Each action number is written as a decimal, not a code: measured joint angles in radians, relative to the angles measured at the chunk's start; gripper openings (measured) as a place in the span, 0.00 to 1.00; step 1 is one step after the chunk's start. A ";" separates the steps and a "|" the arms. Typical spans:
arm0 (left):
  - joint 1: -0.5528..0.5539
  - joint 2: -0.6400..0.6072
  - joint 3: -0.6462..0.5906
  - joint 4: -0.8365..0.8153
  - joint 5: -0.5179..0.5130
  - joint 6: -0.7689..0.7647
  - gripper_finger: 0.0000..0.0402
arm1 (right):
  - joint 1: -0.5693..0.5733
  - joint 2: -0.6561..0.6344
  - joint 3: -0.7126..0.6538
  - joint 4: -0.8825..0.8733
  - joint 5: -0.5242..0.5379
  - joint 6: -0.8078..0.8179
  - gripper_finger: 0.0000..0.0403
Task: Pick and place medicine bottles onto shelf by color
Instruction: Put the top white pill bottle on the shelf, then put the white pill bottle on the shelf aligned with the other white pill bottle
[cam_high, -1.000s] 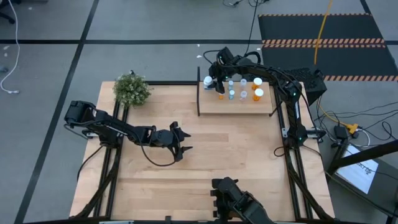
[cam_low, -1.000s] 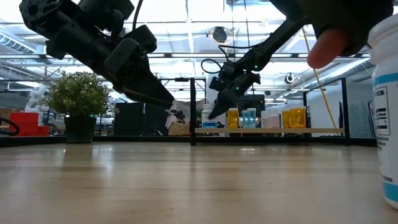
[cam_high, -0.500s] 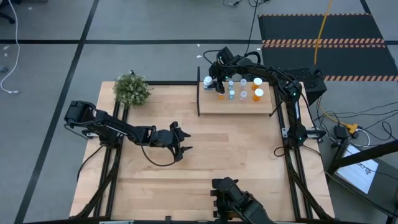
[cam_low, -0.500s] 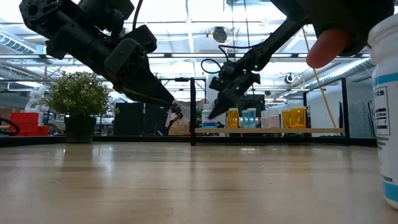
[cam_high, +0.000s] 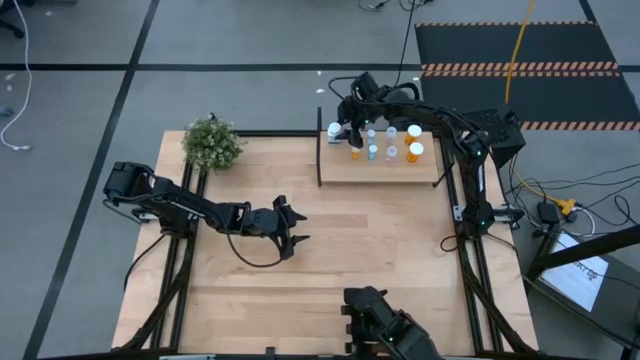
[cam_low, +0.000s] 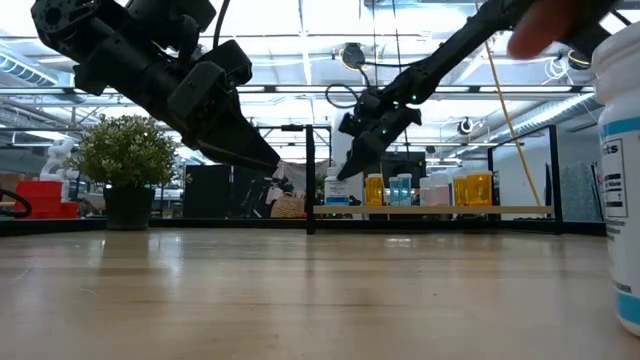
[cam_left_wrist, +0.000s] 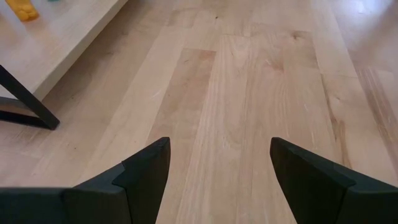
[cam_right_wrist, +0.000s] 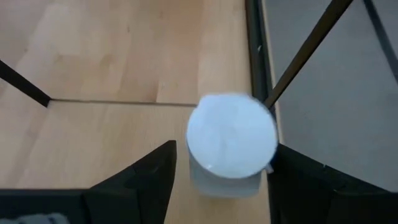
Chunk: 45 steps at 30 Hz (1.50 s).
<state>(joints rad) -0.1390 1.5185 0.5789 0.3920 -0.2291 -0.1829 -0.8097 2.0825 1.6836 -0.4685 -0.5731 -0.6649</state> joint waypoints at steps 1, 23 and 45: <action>0.000 0.000 0.000 0.000 0.000 0.000 0.68 | 0.000 -0.010 0.000 -0.002 0.001 0.008 0.58; -0.038 0.000 0.000 -0.003 0.000 -0.022 0.68 | 0.183 -0.510 -0.110 -0.232 0.315 0.140 0.58; -0.278 0.013 0.179 -0.150 -0.218 -0.081 0.68 | 0.968 -1.126 -0.772 0.006 0.813 0.734 0.58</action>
<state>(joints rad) -0.4175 1.5317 0.7581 0.2417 -0.4469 -0.2636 0.1581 0.9564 0.9114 -0.4627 0.2399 0.0694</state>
